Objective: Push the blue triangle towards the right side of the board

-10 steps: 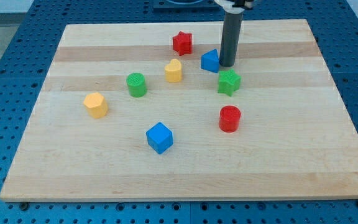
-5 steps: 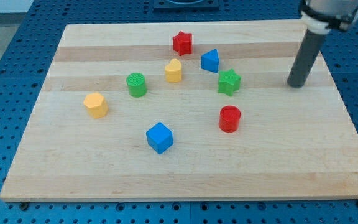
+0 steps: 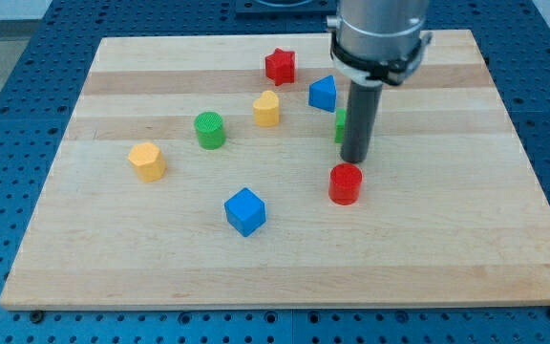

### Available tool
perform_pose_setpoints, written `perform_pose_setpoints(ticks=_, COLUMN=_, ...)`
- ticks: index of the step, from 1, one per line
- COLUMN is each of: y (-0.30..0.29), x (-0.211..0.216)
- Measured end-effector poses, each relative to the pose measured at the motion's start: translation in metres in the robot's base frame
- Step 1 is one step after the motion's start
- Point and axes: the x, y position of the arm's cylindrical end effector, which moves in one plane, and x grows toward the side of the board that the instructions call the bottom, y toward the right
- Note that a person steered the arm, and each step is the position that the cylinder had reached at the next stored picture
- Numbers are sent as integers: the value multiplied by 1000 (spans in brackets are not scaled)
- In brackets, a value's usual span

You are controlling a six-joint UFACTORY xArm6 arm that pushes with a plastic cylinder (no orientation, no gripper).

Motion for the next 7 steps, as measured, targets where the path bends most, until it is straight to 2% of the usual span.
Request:
perform_pose_setpoints(ticks=2, y=-49, x=-8)
perform_pose_setpoints(ticks=3, y=-49, x=-57)
perform_pose_setpoints(ticks=5, y=-63, x=-100)
perform_pose_setpoints(ticks=7, y=3, x=-96)
